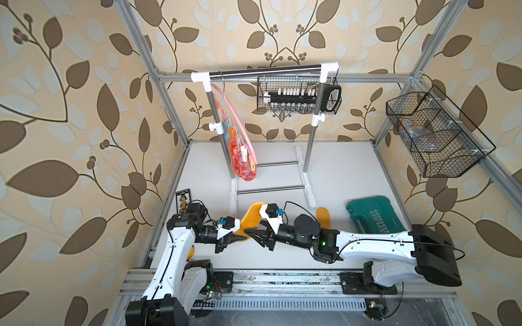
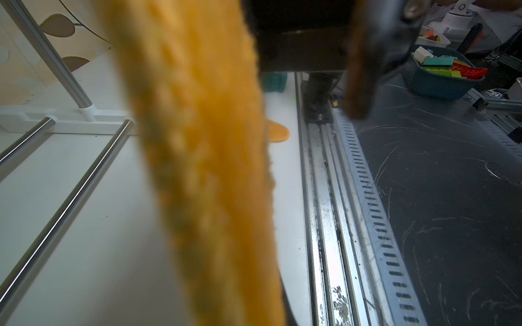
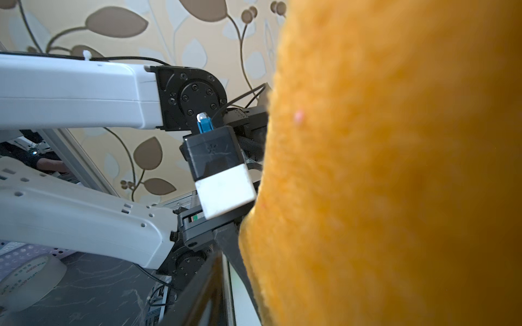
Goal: Take the shoe insoles off the hanger
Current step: Place the insole at the center of the board.
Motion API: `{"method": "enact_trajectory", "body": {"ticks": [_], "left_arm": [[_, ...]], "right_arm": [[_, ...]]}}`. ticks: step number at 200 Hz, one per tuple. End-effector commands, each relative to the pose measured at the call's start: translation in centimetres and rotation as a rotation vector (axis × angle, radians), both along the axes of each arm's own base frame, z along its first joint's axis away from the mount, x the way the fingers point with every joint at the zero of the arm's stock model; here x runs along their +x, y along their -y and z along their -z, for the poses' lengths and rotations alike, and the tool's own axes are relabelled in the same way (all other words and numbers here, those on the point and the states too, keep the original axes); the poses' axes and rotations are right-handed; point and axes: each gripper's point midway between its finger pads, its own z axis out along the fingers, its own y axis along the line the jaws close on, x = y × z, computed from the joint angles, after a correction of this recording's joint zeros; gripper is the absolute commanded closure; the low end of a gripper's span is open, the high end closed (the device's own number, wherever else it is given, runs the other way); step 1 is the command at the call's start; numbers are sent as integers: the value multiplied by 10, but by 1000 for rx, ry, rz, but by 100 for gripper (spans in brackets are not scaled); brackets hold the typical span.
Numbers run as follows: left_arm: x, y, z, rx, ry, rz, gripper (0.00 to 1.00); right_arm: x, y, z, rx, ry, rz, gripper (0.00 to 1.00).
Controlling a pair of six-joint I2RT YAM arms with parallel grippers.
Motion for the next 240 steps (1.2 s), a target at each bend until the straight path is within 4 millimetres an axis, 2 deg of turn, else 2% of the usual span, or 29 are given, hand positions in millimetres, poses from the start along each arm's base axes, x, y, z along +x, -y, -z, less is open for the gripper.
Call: {"method": "enact_trajectory", "body": {"ticks": [1,26,34,45,56,75,92,114,143,160,193,240], "left_arm": [[-2,3,-15,-34,18,12,100],[-1,3,-15,-34,15,10,100],[0,3,-14,-35,11,8,100],[1,3,-13,-33,9,4,94],[3,2,-11,-28,7,-2,89],[11,1,-8,-16,-6,-28,60],[31,-2,-6,5,-57,-108,23],[54,-10,2,65,-115,-213,2],[59,-10,7,69,-139,-222,1],[71,-16,17,107,-148,-276,1],[100,-34,41,217,-163,-424,1],[111,-58,56,316,-190,-533,1]], "right_arm": [[1,-6,-5,6,11,-11,62],[6,-7,6,-32,-18,-7,79],[7,-7,10,-52,-40,-18,87],[9,-9,18,-87,-106,-54,100],[11,-11,27,-121,-163,-84,100],[15,-9,42,-164,-228,-73,100],[21,-2,56,-199,-317,-68,100],[34,15,84,-296,-483,-26,100],[46,47,116,-387,-660,36,100],[53,70,135,-445,-758,90,100],[47,114,170,-623,-851,167,100],[45,180,215,-834,-943,313,100]]}}
